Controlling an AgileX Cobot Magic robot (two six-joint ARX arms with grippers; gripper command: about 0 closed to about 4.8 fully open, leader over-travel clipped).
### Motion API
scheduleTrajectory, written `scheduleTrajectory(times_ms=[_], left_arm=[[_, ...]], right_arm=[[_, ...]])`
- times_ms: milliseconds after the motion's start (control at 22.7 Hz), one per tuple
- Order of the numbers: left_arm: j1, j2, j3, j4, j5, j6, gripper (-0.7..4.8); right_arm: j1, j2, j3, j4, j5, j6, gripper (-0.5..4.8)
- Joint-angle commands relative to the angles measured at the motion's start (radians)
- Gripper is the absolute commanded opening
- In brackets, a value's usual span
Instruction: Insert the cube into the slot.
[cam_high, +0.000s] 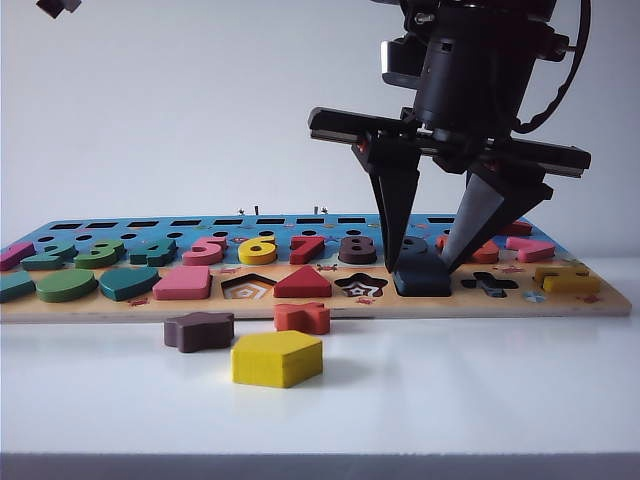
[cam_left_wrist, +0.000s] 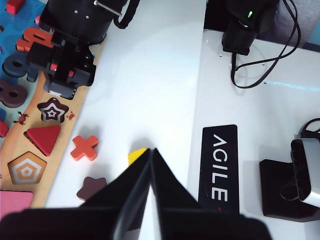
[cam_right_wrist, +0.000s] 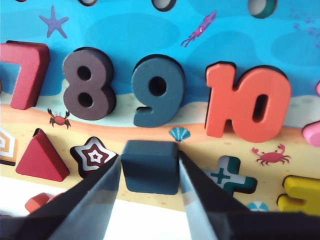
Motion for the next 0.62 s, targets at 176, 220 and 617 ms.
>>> scheduleTrajectory(times_ms=[176, 220, 617], left_arm=[[0.000, -0.003, 0.004, 0.014, 0.002, 0.004, 0.17], [0.001, -0.003, 0.004, 0.014, 0.002, 0.004, 0.17], [0.000, -0.004, 0.004, 0.014, 0.002, 0.004, 0.17]], right_arm=[[0.000, 0.002, 0.003, 0.023, -0.011, 0.005, 2.39], [-0.001, 0.002, 0.003, 0.025, -0.019, 0.005, 2.45], [-0.003, -0.028, 0.004, 0.037, -0.017, 0.003, 2.71]])
